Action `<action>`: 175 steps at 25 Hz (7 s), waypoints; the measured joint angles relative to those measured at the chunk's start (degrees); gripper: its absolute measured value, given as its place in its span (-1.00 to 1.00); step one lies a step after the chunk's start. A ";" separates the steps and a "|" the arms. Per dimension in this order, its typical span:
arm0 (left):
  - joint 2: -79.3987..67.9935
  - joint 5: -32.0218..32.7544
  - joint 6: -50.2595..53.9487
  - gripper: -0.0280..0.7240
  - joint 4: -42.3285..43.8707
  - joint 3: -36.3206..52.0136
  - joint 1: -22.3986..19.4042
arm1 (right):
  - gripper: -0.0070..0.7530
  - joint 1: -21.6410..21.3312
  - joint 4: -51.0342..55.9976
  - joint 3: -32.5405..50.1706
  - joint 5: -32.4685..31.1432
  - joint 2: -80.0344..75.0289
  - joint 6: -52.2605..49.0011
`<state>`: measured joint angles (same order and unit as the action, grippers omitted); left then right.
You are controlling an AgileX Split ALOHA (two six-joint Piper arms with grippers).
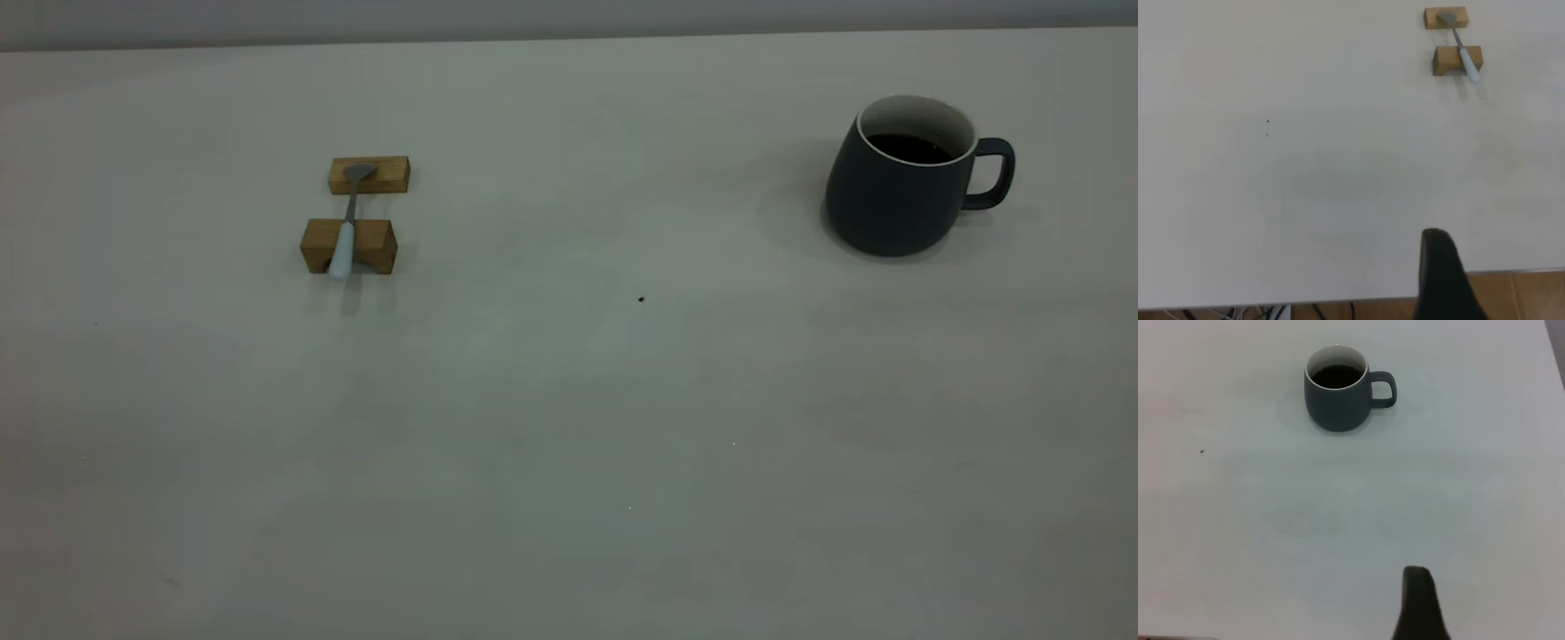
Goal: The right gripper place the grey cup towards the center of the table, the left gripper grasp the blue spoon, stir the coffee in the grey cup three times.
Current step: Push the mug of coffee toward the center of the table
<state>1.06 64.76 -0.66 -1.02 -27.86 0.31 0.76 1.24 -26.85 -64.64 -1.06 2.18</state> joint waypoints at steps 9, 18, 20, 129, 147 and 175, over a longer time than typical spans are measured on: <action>0.00 0.00 0.00 0.42 0.00 0.00 0.00 | 0.56 0.00 0.00 0.00 0.00 0.00 0.00; 0.00 0.00 -0.02 0.42 0.00 0.00 0.00 | 0.56 0.00 0.00 0.00 0.00 0.00 0.00; 0.00 0.00 -0.02 0.42 0.00 0.00 0.00 | 0.56 0.00 0.00 0.00 0.00 0.00 0.00; 0.00 0.00 -0.02 0.42 0.00 0.00 0.00 | -0.54 8.67 2.64 -47.68 44.49 -130.73 56.56; 0.00 0.00 -0.02 0.42 0.00 0.00 0.00 | -0.54 25.74 4.68 -50.00 46.53 -131.42 42.08; 0.00 0.00 -0.02 0.42 0.00 0.00 0.00 | 0.93 25.03 5.89 -50.79 27.74 -117.16 37.15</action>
<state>1.06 64.76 -0.68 -1.02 -27.86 0.31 25.78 7.13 -77.64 -36.90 -118.23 39.33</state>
